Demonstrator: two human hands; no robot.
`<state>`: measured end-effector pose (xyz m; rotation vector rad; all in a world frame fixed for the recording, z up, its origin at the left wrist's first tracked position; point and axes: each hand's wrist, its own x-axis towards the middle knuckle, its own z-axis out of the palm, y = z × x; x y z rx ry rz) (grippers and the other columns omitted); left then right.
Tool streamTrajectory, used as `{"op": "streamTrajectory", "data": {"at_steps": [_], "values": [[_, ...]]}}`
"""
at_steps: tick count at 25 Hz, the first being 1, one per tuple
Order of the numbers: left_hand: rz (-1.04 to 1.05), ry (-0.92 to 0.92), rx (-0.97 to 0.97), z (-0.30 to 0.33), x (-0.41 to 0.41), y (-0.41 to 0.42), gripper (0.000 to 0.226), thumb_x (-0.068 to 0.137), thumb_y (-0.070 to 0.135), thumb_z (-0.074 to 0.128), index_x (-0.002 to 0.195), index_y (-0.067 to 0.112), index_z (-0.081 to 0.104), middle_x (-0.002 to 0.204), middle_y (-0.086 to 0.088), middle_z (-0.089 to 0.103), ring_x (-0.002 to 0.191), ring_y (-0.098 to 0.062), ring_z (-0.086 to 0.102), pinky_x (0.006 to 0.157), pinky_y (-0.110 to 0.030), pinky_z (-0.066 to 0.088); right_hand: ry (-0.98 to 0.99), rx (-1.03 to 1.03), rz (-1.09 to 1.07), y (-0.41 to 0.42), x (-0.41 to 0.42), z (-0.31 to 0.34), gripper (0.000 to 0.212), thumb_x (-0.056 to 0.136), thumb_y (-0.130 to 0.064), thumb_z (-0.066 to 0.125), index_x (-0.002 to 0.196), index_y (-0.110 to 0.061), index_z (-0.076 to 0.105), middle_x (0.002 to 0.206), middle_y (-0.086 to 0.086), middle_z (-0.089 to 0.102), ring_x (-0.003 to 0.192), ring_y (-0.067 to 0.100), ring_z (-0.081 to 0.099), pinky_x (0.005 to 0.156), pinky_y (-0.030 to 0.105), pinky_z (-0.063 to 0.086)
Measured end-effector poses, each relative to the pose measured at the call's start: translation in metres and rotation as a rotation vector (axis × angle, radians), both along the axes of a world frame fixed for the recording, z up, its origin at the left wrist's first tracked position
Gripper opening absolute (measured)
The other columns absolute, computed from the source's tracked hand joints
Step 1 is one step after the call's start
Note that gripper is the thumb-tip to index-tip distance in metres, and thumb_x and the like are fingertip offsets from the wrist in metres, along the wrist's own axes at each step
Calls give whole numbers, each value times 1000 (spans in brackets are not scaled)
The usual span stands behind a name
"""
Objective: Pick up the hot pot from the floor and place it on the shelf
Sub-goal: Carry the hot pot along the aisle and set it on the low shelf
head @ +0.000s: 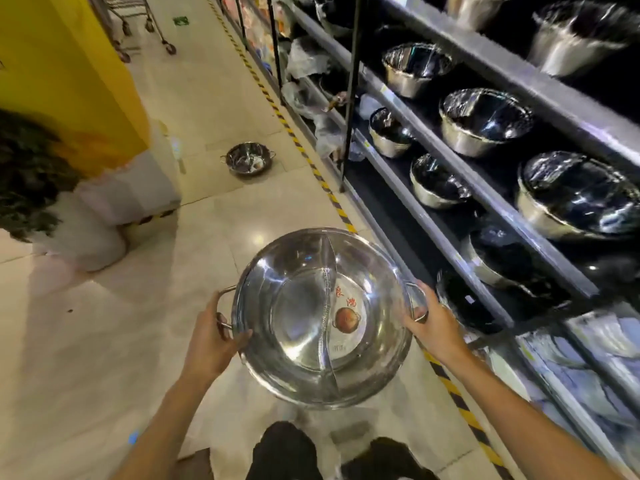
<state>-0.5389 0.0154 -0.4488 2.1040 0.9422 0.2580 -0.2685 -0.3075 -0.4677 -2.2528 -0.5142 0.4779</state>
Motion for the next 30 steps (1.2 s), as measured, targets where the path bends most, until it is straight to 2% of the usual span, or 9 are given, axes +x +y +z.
{"op": "streamTrajectory", "data": {"at_steps": [5, 7, 12, 15, 17, 20, 23, 26, 30], "values": [[-236, 8, -23, -9, 125, 84, 83, 68, 28, 89, 136, 38, 43, 65, -9, 58, 57, -16, 55, 45, -24, 45, 34, -35, -208, 28, 48, -9, 71, 77, -62, 69, 139, -50, 36, 72, -16, 65, 71, -2, 63, 56, 26, 46], [-302, 50, -3, -18, 177, 103, 84, 68, 31, 88, 138, 35, 41, 65, -5, 59, 56, -16, 55, 47, -26, 45, 48, -42, -285, 34, 76, -20, 73, 76, -63, 69, 139, -51, 36, 66, -11, 63, 72, -4, 63, 57, 25, 45], [-352, 162, 1, -60, 299, 134, 84, 72, 37, 84, 142, 27, 38, 80, -7, 60, 64, -20, 57, 54, -28, 42, 145, -100, -348, 54, 166, -63, 84, 81, -58, 72, 152, -38, 32, 75, -12, 65, 72, 0, 63, 58, 23, 43], [-323, 244, -9, -103, 368, 146, 88, 75, 35, 82, 147, 26, 32, 96, -9, 59, 74, -19, 59, 64, -33, 50, 190, -134, -337, 71, 231, -104, 86, 81, -48, 77, 154, -32, 33, 81, -12, 66, 72, 0, 61, 55, 19, 39], [-298, 285, -33, -140, 404, 153, 92, 77, 32, 82, 151, 25, 28, 104, -10, 56, 79, -17, 58, 72, -34, 50, 232, -160, -344, 77, 266, -143, 85, 82, -44, 78, 154, -33, 33, 81, -9, 68, 70, 5, 64, 56, 20, 44], [-258, 338, -52, -200, 444, 163, 96, 77, 29, 81, 155, 25, 24, 110, -9, 51, 81, -8, 55, 79, -31, 45, 313, -136, -387, 88, 301, -211, 84, 83, -46, 75, 153, -36, 30, 78, -6, 73, 71, 14, 71, 66, 35, 56], [-263, 394, -56, -279, 479, 178, 97, 77, 29, 81, 155, 25, 23, 113, -10, 50, 81, -9, 54, 78, -31, 46, 246, -159, -407, 103, 323, -294, 88, 77, -62, 70, 151, -30, 36, 67, -16, 66, 61, -3, 61, 57, 26, 44], [-305, 419, -53, -357, 503, 191, 98, 78, 30, 81, 156, 26, 21, 112, -10, 50, 79, -11, 54, 73, -30, 46, 254, -112, -509, 113, 326, -372, 86, 77, -75, 63, 150, -40, 32, 70, -16, 65, 64, -1, 63, 53, 21, 40], [-355, 422, -75, -447, 523, 200, 96, 78, 35, 79, 154, 30, 21, 113, -7, 48, 82, -18, 55, 71, -35, 50, 291, 8, -663, 122, 312, -468, 78, 85, -40, 76, 152, -27, 37, 78, -32, 66, 71, -13, 63, 59, 6, 46]]}}
